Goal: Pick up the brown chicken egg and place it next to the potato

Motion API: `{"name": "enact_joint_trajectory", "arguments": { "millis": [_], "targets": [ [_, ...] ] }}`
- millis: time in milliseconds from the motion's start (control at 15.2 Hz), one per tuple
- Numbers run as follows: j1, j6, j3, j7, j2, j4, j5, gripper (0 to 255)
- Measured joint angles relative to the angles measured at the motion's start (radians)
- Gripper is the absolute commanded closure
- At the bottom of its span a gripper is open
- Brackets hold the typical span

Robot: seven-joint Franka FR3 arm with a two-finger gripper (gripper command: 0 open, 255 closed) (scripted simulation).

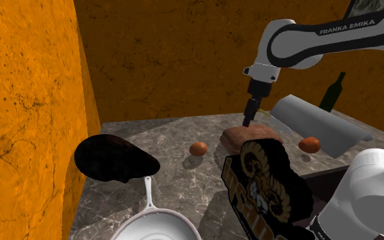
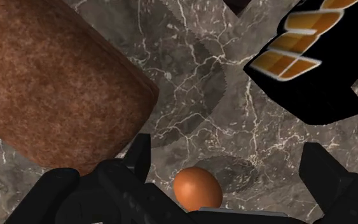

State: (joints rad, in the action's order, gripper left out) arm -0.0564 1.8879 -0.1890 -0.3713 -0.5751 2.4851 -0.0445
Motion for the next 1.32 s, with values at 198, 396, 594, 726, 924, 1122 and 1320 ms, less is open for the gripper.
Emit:
{"name": "enact_joint_trajectory", "arguments": {
  "millis": [198, 396, 594, 726, 924, 1122, 1320],
  "targets": [
    [-0.031, 0.097, -0.042, -0.098, 0.104, -0.004, -0.031, 0],
    [-0.068, 0.182, -0.075, -0.197, 0.216, -0.025, -0.080, 0],
    [-0.104, 0.244, -0.106, -0.309, 0.341, -0.074, -0.147, 0],
    [-0.125, 0.292, -0.120, -0.395, 0.434, -0.106, -0.205, 0],
    [-0.147, 0.320, -0.125, -0.512, 0.564, -0.182, -0.294, 0],
    [-0.152, 0.343, -0.112, -0.626, 0.682, -0.248, -0.381, 0],
    [-0.155, 0.375, -0.097, -0.670, 0.736, -0.261, -0.425, 0]
  ]
}}
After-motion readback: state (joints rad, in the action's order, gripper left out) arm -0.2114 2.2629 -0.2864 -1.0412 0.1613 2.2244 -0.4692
